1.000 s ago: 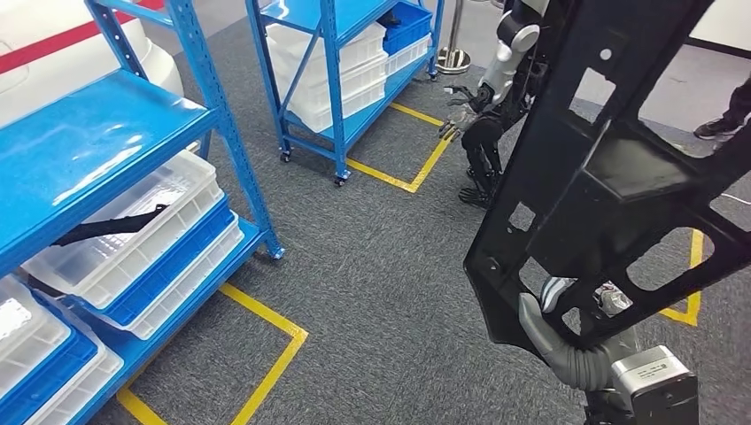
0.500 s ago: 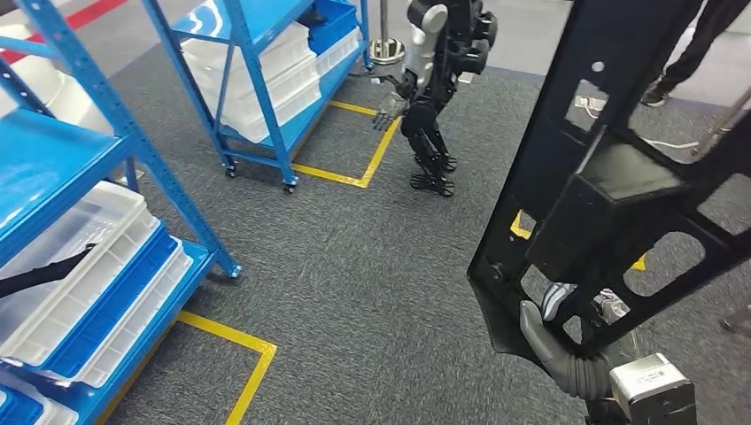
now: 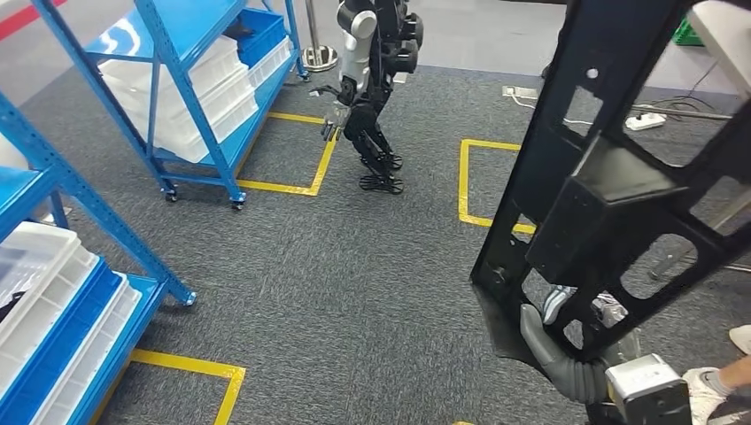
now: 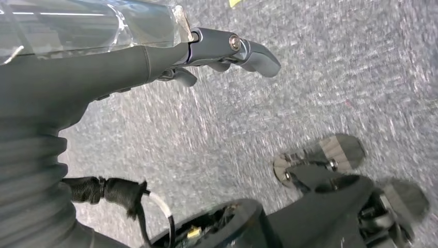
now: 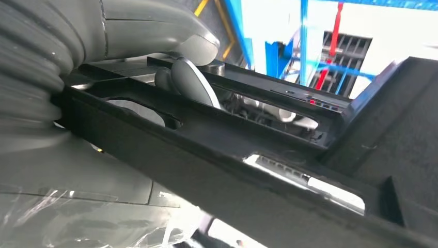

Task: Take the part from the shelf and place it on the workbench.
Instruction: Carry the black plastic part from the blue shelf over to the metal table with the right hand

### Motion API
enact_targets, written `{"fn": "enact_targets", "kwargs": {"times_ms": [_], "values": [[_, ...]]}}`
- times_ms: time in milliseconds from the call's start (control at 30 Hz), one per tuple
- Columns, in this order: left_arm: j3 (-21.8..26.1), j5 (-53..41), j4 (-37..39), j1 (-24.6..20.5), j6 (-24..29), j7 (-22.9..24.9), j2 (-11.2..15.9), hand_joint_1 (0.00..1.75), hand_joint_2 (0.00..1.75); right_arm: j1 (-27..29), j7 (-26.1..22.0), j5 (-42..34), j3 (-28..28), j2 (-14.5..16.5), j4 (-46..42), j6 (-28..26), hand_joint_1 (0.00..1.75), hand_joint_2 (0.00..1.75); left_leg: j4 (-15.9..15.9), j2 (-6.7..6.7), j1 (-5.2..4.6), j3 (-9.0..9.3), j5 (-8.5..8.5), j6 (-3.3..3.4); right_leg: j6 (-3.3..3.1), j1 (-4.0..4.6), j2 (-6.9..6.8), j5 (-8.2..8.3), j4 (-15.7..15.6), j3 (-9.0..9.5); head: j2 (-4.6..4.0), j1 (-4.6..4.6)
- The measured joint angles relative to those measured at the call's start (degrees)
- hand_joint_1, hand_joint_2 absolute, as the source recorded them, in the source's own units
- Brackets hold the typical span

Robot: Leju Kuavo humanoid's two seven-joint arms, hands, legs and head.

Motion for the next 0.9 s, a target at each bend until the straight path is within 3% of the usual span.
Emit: {"fn": "enact_targets", "kwargs": {"times_ms": [67,100,133,167,233,267,333,400,467,533,600,633,667,700,767,800,833,900], "values": [[0.0,0.0,0.0,0.1,0.1,0.7,0.0,0.0,1.75,0.0,0.3,0.1,-0.2,-0.2,-0.1,0.0,1.75,1.75,-0.1,1.57,0.01,-0.04,0.01,0.1,0.77,-0.19,-2.4,-3.75,7.8,-3.67,0.0,0.05],[-0.1,0.0,0.0,0.1,0.1,1.0,0.0,0.0,1.75,0.0,0.5,0.1,-0.2,-0.2,-0.1,0.1,1.75,1.75,-0.1,2.37,0.05,-0.09,-0.04,0.05,1.17,-0.49,-2.81,-4.64,10.7,-4.99,0.0,0.06],[-0.2,0.0,0.0,0.1,0.1,1.2,0.0,0.0,1.75,-0.1,0.7,0.0,-0.2,-0.3,-0.1,0.2,1.75,1.75,0.0,3.17,0.15,-0.1,-0.12,-0.06,1.59,-0.84,-3.11,-4.47,11.5,-5.28,0.0,0.06],[-0.3,0.0,0.0,0.1,0.1,1.3,0.0,0.0,1.75,-0.3,0.9,0.0,-0.2,-0.3,-0.1,0.4,1.75,1.75,0.0,3.93,0.29,-0.04,-0.24,-0.25,2.01,-1.19,-3.47,-3.3,9.8,-4.32,0.0,0.06],[-0.4,0.1,0.0,0.2,0.1,0.8,0.1,0.0,1.75,-0.9,1.3,-0.3,-0.2,-0.3,0.0,0.9,1.75,1.75,0.1,5.3,0.56,0.24,-0.73,-0.98,2.9,-1.71,-5.54,0.05,1.6,0.3,0.0,0.09],[-0.4,0.2,0.0,0.2,0.1,0.2,0.1,0.0,1.75,-1.3,1.6,-0.4,-0.2,-0.4,0.0,1.1,1.75,1.75,0.3,5.94,0.5,0.39,-1.12,-1.5,2.89,-1.78,-6.46,1.16,-1.9,2.24,0.0,0.08],[-0.3,0.2,0.0,0.3,0.0,-1.7,0.2,0.0,1.75,-2.0,1.8,-0.8,-0.2,-0.5,0.0,1.3,1.75,1.75,0.5,6.99,0.24,0.68,-1.7,-2.34,2.02,-1.57,-7.09,1.49,-4.7,3.66,0.0,0.02],[-0.3,0.3,0.0,0.2,-0.1,-3.9,0.1,0.0,1.75,-2.6,1.6,-1.4,-0.2,-0.6,-0.1,1.4,1.75,1.75,0.5,7.82,0.44,1.03,-2.03,-2.94,0.64,-1.3,-5.63,1.5,-4.7,3.4,0.0,-0.04],[-0.3,0.4,0.0,-0.2,-0.2,-5.4,0.0,0.0,1.75,-3.2,1.0,-2.0,-0.1,-0.7,-0.1,1.4,1.75,1.75,2.6,6.01,0.91,0.34,-3.55,-3.43,-0.27,-1.17,-4.5,1.6,-4.7,3.28,0.0,-0.05],[-0.3,0.4,0.0,-0.4,-0.3,-6.1,-0.1,0.0,1.75,-3.6,0.4,-2.3,-0.1,-0.7,-0.1,1.4,1.75,1.75,9.6,2.74,1.11,-2.92,-6.97,-3.5,-0.92,-0.97,-3.54,1.71,-4.8,3.23,0.0,-0.09],[-0.3,0.4,0.0,-0.5,-0.3,-6.1,-0.3,0.0,1.75,-3.8,0.0,-2.5,0.1,-0.5,0.0,1.3,1.75,1.75,17.4,1.43,1.01,-7.08,-9.46,-3.21,-1.29,-0.61,-2.21,1.77,-4.8,3.17,0.0,-0.1],[-0.3,0.4,0.0,-0.6,-0.3,-6.0,-0.3,0.0,1.75,-3.9,-0.2,-2.5,0.2,-0.5,0.0,1.2,1.75,1.75,18.9,1.24,0.95,-8.17,-9.36,-3.01,-1.4,-0.44,-1.44,1.8,-4.8,3.18,0.0,-0.1],[-0.3,0.3,0.0,-0.6,-0.3,-5.6,-0.3,0.0,1.75,-3.9,-0.3,-2.6,0.2,-0.4,0.1,1.1,1.75,1.75,18.3,1.1,0.87,-8.26,-8.24,-2.76,-1.46,-0.34,-0.61,1.83,-4.7,3.2,0.0,-0.1],[-0.3,0.3,0.0,-0.5,-0.3,-5.2,-0.3,0.0,1.75,-3.9,-0.4,-2.6,0.3,-0.4,0.1,1.0,1.75,1.75,15.6,0.67,0.79,-7.31,-6.32,-2.46,-1.49,-0.26,0.16,1.87,-4.7,3.23,0.0,-0.1],[-0.3,0.3,0.0,0.0,-0.4,-3.7,-0.3,0.0,1.75,-3.7,-0.5,-2.4,0.5,-0.3,0.1,0.4,1.75,1.75,7.5,-1.97,0.61,-4.13,-2.24,-1.82,-1.31,-0.24,1.75,1.99,-4.7,3.17,0.0,-0.11],[-0.3,0.2,0.0,0.1,-0.6,-2.5,-0.3,0.0,1.75,-3.4,-0.5,-2.1,0.5,-0.3,0.1,-0.1,1.75,1.75,4.4,-3.1,0.52,-2.96,-0.98,-1.64,-1.1,-0.25,2.45,2.08,-4.7,3.08,0.0,-0.11],[-0.3,0.2,0.0,0.0,-0.9,-1.3,-0.3,0.0,1.75,-3.1,-0.5,-1.9,0.5,-0.3,0.1,-0.5,1.75,1.75,2.7,-3.78,0.36,-2.3,-0.43,-1.53,-0.82,-0.31,3.08,2.18,-4.7,2.98,0.0,-0.11],[-0.3,0.1,0.0,-0.3,-1.6,1.2,-0.3,0.0,1.75,-2.3,-0.4,-1.4,0.5,-0.3,0.1,-1.3,1.75,1.75,1.9,-2.79,0.19,-2.02,-0.22,-1.36,-0.14,-0.44,4.25,2.43,-5.0,2.83,0.0,-0.1]]}}
